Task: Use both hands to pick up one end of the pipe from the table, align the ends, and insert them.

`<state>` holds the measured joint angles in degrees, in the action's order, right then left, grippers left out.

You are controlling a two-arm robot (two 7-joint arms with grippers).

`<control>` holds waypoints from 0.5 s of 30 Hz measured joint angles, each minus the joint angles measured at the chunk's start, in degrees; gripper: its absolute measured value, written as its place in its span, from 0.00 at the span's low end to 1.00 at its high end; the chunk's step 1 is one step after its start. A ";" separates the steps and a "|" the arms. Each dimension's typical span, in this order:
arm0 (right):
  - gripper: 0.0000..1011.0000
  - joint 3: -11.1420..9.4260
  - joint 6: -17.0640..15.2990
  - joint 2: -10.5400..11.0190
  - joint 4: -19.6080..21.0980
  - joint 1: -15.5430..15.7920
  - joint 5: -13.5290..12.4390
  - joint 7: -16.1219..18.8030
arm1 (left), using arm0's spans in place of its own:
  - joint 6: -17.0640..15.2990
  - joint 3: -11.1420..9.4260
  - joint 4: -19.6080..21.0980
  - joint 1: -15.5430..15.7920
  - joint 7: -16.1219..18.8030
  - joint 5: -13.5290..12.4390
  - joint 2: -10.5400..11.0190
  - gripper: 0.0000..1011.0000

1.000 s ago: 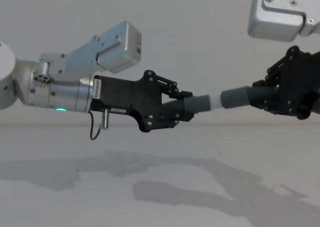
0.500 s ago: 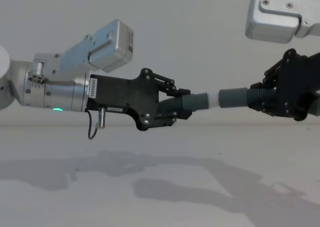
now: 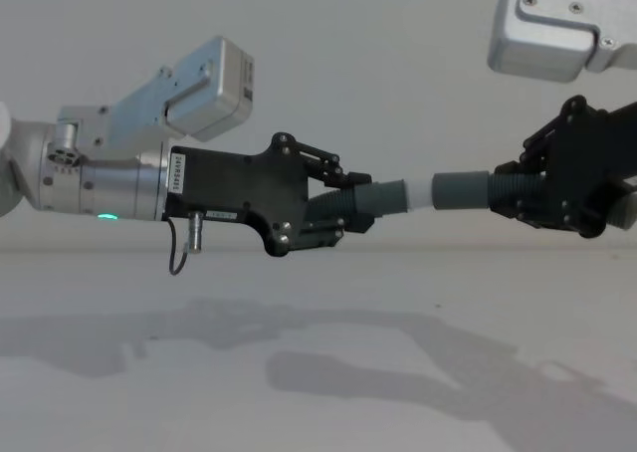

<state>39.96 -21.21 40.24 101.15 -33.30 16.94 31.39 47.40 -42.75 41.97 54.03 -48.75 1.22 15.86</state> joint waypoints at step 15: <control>0.24 -0.41 0.82 -0.87 -0.37 0.12 0.00 0.06 | 0.61 0.32 -0.76 0.11 -0.07 0.24 -0.35 0.34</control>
<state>39.55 -20.39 39.37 100.78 -33.17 16.94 31.45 48.01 -42.42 41.21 54.14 -48.82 1.45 15.51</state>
